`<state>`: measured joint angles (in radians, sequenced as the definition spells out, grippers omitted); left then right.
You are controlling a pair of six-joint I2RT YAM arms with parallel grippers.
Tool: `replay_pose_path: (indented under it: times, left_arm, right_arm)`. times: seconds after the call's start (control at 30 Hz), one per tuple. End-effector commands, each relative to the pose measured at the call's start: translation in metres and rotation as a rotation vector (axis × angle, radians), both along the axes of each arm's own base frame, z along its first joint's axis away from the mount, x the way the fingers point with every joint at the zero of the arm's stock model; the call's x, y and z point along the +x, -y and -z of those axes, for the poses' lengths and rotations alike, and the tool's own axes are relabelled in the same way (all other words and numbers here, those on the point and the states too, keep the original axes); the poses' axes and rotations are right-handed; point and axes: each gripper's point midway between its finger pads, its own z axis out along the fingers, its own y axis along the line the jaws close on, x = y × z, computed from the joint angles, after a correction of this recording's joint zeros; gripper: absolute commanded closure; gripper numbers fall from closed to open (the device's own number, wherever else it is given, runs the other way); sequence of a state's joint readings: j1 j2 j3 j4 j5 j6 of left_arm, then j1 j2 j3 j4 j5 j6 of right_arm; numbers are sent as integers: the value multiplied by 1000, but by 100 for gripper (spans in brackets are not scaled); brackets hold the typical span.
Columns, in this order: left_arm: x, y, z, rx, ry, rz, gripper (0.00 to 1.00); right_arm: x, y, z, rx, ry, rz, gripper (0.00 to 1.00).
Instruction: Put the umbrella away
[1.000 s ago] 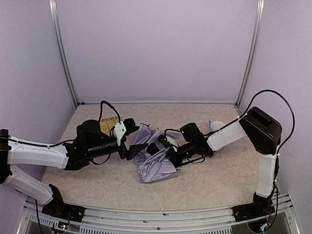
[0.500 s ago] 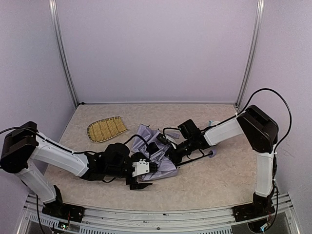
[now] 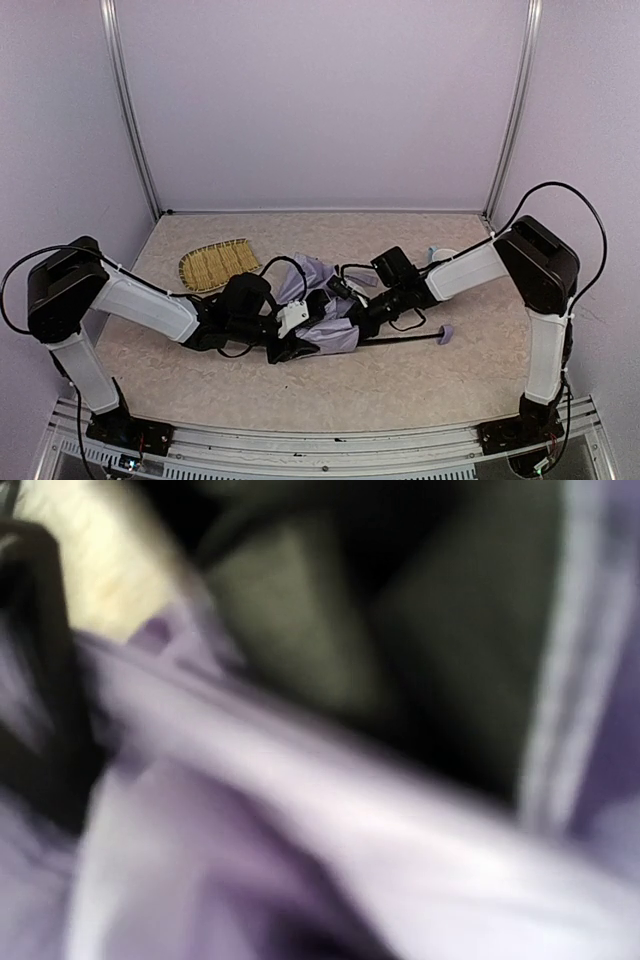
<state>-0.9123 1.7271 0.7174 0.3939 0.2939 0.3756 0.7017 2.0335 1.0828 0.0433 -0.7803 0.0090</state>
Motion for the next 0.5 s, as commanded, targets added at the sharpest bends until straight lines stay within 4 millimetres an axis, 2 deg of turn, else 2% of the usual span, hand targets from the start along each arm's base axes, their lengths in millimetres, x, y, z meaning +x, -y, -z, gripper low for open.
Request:
replay_pose_path:
  times: [0.0,0.1,0.23,0.27,0.3,0.47]
  left_arm:
    - [-4,-15,18,19,-223,-38,66]
    - [-8,-21,25,32,-295,-50,73]
    - [-13,-27,35,46,-378,-60,78]
    - [-14,-28,37,50,-394,-59,80]
    - [-14,-30,41,55,-410,-63,81]
    - [-16,-33,45,27,-518,-59,85]
  right_arm:
    - [-33,35,29,-179,-100,32,64]
    - [-24,42,10,-185,-20,82,44]
    - [-7,61,-10,-237,99,178,31]
    - [0,69,-14,-256,133,212,14]
    - [4,77,-18,-278,162,241,9]
    - [26,113,-57,-358,336,383,7]
